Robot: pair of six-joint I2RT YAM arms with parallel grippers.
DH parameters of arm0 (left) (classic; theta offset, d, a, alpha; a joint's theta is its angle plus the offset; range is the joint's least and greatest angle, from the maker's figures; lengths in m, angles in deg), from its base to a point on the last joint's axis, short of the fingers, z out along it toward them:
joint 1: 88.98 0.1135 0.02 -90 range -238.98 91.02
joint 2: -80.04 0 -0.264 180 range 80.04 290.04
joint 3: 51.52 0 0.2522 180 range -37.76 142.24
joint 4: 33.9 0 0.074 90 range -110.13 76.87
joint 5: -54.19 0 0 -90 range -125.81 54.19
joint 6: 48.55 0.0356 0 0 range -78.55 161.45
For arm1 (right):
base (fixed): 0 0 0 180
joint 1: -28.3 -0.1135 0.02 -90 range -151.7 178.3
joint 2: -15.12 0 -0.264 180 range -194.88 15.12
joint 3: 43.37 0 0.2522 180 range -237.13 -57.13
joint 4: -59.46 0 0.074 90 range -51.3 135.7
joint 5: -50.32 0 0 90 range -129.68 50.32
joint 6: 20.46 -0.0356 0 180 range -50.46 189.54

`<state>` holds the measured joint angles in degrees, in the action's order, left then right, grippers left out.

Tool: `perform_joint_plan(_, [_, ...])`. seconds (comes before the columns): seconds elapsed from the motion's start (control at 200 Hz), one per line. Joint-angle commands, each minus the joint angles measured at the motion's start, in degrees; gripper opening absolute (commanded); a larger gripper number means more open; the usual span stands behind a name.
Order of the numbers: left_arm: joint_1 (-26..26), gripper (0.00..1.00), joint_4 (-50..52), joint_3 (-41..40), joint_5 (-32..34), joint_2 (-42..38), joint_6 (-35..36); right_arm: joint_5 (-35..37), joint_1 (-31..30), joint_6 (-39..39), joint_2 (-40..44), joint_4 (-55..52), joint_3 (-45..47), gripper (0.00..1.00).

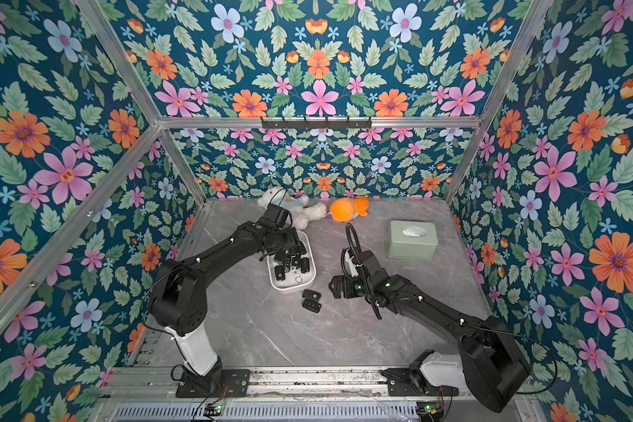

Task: Place the car key into the storage box
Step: Place the car key in the storage box, then pick up the car key from the center of the board.

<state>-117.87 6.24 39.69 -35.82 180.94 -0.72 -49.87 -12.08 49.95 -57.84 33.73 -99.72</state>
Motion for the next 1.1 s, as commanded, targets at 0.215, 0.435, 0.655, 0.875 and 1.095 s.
perform_joint_plan(0.215, [-0.3,0.83,-8.0,-17.8,1.7,-14.9,-9.1,0.7,-7.4,6.2,-4.0,-0.7,-2.2,0.98])
perform_joint_plan(0.435, [-0.3,0.97,-10.2,-27.2,1.4,-23.7,-12.5,-0.3,-9.1,8.5,-8.7,-0.7,-3.9,0.96])
perform_joint_plan(0.655, [-0.3,0.99,-14.3,-33.4,0.2,-28.6,-16.3,0.0,-10.6,10.7,-14.4,-0.9,-6.1,0.95])
perform_joint_plan(0.875, [-0.3,0.99,-13.5,-32.8,1.0,-28.1,-16.3,0.9,-11.7,12.1,-18.7,-1.1,-8.4,0.93])
perform_joint_plan(1.095, [-0.2,0.99,-13.2,-32.9,2.2,-27.3,-17.3,5.3,-14.3,16.8,-24.2,-5.4,-11.8,0.91])
